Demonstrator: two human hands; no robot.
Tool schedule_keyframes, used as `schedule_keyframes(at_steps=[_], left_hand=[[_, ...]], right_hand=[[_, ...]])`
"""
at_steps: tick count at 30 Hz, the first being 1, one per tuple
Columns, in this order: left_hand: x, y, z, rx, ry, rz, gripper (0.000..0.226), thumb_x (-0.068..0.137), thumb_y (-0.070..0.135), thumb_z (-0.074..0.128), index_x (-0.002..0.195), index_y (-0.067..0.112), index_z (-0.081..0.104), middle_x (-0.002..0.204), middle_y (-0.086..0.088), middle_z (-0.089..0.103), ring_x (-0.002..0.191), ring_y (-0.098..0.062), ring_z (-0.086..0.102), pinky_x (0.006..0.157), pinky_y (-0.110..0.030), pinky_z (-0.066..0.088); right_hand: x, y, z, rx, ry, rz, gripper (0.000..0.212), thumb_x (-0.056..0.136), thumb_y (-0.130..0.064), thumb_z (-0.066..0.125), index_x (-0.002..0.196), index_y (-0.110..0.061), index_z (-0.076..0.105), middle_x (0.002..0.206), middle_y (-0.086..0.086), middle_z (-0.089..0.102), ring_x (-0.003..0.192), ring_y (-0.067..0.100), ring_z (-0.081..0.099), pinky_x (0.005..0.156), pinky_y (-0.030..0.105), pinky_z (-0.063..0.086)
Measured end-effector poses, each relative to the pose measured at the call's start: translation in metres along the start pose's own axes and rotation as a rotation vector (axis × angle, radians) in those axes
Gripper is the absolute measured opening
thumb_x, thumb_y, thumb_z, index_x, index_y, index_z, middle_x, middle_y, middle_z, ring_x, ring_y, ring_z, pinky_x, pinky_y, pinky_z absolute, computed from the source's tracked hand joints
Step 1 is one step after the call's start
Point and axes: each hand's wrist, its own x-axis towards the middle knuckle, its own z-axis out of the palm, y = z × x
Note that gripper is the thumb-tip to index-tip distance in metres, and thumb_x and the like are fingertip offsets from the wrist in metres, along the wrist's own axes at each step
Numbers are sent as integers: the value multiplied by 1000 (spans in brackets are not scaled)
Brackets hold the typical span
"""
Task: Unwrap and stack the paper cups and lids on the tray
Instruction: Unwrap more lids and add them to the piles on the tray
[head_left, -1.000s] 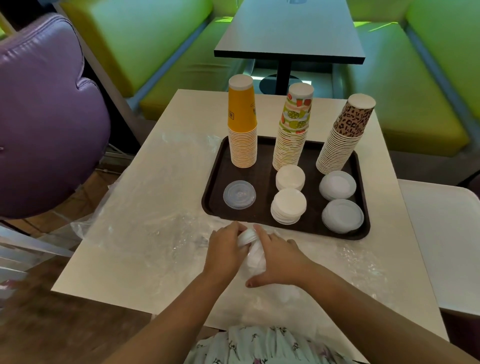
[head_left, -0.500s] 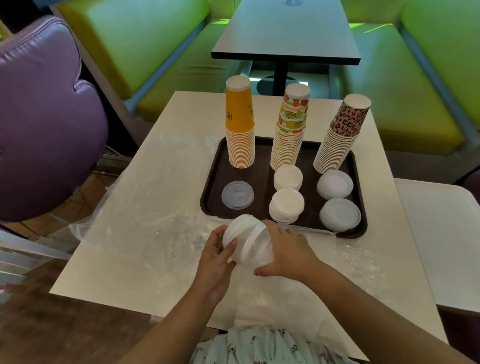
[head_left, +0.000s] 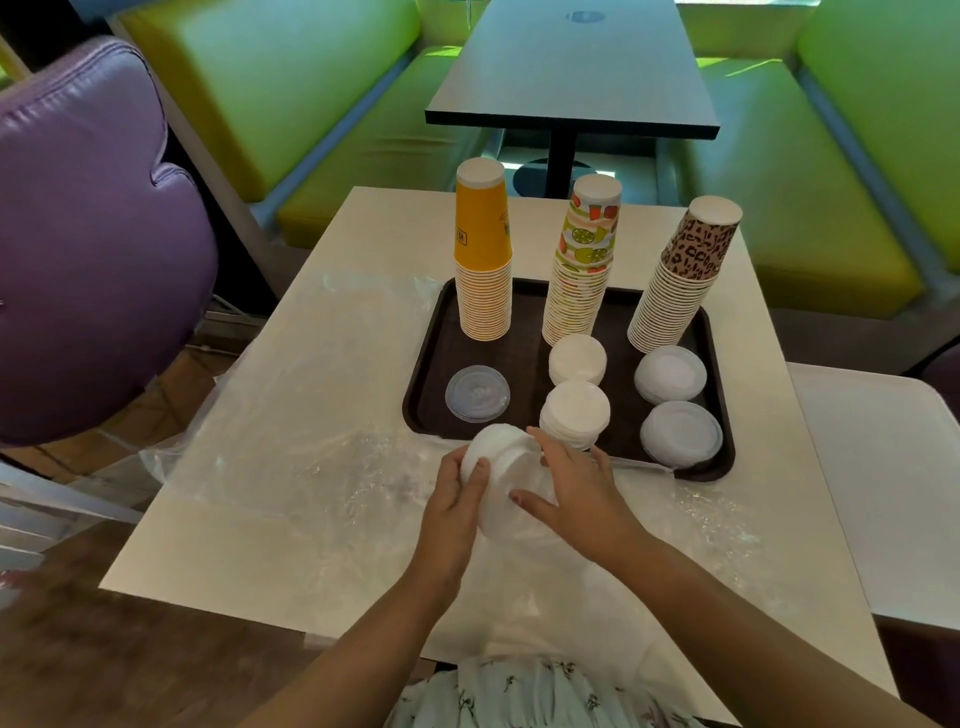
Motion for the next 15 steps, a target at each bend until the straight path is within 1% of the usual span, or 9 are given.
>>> schedule_keyframes(at_steps=[2,4,6,8,9,11,12,13,15], left_hand=[[-2,1,-1,186,-32,69,36,85,42,60,117,37,44,110,22,54,99,5,54,75,-10,46],[-2,3,-4,361,5,197,44,85,30,67,120,37,41,106,28,50,96,12,51,74,-2,42],[-3,7,-4,377,73,280,42,86,24,66,116,41,42,105,28,52,94,15,53,74,0,41],[-5,17,-1,334,132,354,42,85,28,66,114,45,41,107,31,51,99,18,51,74,-1,42],[-5,24,1,321,156,390,43,84,33,65,116,46,40,108,32,50,101,19,49,75,-1,43],[-4,39,5,341,202,481,49,79,46,61,120,47,36,111,33,45,105,19,47,79,1,43],[-3,45,7,370,207,545,50,79,48,61,121,48,35,115,31,45,107,18,47,81,1,42],[-1,48,9,401,189,607,50,82,48,63,124,47,35,119,25,47,110,16,46,82,1,41],[2,50,15,472,95,655,60,83,41,68,133,39,35,130,11,50,116,12,44,88,-4,43]], right_hand=[[2,3,0,36,24,16,70,87,-50,56,145,-28,24,146,-5,40,136,13,35,118,39,9],[1,3,1,58,49,4,68,87,-48,57,144,-28,28,144,-5,42,134,12,37,116,36,13],[-1,-1,0,136,110,-12,67,86,-50,56,143,-27,31,143,-5,45,131,13,40,113,34,23],[-4,-7,-4,296,186,-31,71,82,-57,51,144,-27,30,142,-4,46,128,12,44,108,34,35],[-5,-12,-7,391,210,-46,73,81,-59,49,144,-29,28,143,-6,45,127,10,45,107,33,39],[-7,-24,-15,640,200,-89,76,81,-64,51,144,-37,19,142,-20,39,126,-1,44,104,28,42],[-9,-30,-21,812,155,-105,82,75,-68,56,142,-42,16,139,-27,37,123,-7,44,101,24,45],[-9,-35,-26,1011,92,-102,94,66,-72,63,142,-46,15,136,-28,38,122,-6,46,97,24,48],[-7,-41,-32,1397,-34,-10,118,46,-66,81,144,-42,21,134,-10,50,118,11,56,84,32,56]])
